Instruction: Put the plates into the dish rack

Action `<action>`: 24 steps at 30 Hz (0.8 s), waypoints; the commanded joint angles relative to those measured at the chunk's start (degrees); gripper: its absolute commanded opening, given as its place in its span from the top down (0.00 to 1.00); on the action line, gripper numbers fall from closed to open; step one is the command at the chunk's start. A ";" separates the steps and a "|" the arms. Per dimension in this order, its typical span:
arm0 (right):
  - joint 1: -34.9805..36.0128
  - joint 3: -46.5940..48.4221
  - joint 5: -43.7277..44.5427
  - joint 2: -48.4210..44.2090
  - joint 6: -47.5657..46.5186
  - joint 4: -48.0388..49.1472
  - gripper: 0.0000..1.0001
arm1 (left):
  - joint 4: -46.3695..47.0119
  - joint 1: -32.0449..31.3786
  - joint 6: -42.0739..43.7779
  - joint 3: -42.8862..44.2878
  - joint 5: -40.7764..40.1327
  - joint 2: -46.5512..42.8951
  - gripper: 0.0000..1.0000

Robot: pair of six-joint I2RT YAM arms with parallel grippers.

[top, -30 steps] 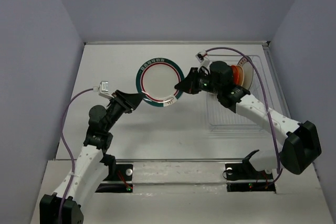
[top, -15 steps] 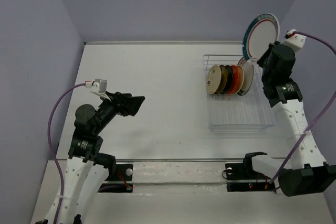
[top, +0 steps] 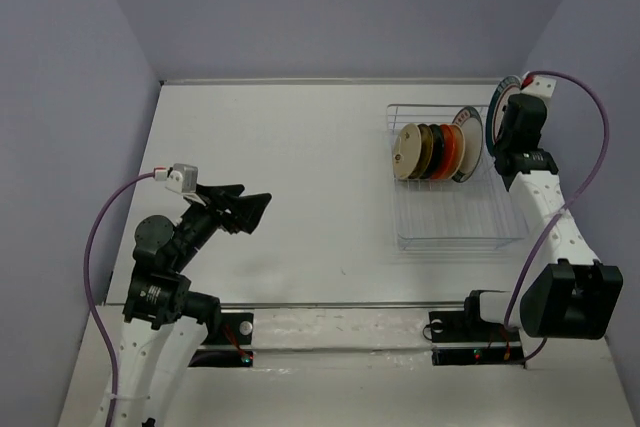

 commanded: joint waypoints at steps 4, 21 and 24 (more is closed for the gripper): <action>0.15 -3.08 -5.31 -1.45 -4.56 7.77 0.93 | 0.80 -1.27 0.90 -0.65 0.82 -1.38 0.01; 0.15 -4.58 -8.56 -1.19 -2.54 4.70 0.93 | 0.80 -1.62 0.90 -0.73 0.73 -1.47 0.01; 0.15 -5.71 -8.56 0.83 -0.87 3.90 0.85 | 0.71 -1.62 0.81 -0.74 0.64 -1.64 0.01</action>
